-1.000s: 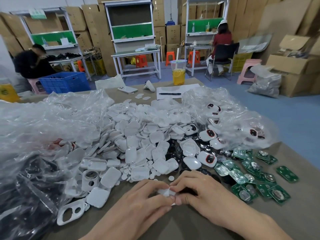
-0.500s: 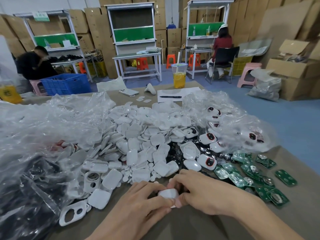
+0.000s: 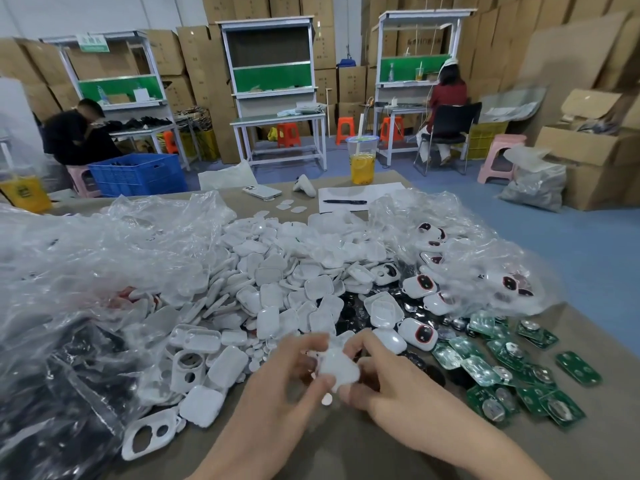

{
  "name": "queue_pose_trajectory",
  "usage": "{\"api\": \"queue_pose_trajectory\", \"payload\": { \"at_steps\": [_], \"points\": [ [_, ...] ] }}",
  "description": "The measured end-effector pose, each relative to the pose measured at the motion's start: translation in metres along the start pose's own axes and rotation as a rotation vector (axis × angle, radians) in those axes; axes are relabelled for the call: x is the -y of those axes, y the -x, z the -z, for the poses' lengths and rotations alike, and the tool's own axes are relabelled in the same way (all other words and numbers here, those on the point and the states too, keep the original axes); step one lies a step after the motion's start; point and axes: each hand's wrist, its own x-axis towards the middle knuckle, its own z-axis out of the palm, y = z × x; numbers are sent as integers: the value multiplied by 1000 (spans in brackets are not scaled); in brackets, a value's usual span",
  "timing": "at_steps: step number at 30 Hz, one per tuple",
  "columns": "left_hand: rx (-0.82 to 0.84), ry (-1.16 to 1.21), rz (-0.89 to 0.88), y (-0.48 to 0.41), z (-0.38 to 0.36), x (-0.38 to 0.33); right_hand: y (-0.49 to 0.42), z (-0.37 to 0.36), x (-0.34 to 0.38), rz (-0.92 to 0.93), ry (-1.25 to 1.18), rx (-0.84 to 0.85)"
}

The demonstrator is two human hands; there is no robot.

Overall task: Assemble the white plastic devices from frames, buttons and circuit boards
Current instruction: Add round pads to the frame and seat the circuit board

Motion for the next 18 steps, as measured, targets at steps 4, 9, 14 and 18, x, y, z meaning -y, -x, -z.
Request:
{"api": "queue_pose_trajectory", "payload": {
  "at_steps": [4,9,14,18],
  "points": [
    [-134,248,185,-24,-9,-8,-18,-4,-1,-11,-471,-67],
    [-115,313,223,-37,-17,0,-34,-7,-4,-25,-642,-144],
    [-72,289,183,-39,-19,4,-39,-10,-16,-19,-661,-144],
    [-79,248,171,-37,-18,4,-39,-14,-14,9,-652,-159]
  ]
}}
